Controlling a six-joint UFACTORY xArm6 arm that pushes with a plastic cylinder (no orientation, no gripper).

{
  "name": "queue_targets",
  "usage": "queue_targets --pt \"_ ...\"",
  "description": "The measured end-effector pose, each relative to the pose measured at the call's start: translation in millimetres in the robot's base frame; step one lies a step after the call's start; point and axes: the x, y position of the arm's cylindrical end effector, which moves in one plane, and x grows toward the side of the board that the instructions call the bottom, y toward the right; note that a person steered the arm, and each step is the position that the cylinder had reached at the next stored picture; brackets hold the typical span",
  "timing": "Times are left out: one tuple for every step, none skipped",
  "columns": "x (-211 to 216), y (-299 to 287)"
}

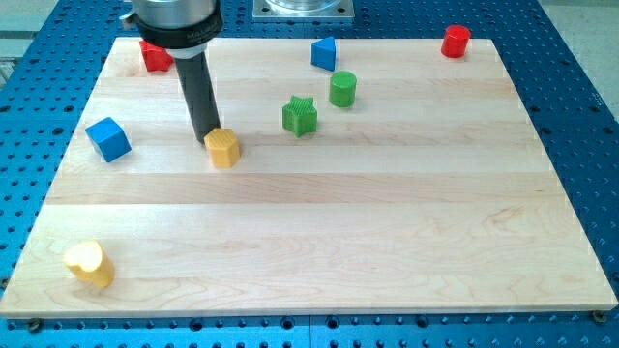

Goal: Move the yellow hexagon below the green star

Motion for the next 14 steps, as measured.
queue_targets --pt "-17 1" --pt "-45 2" --pt "-51 2" --pt "-52 2" --pt "-52 2" --pt "-52 2" --pt "-52 0" --pt "-21 -16" --pt "26 -3" --pt "34 35" --pt "50 134" --pt "63 96" --pt "58 81" --pt "51 150"
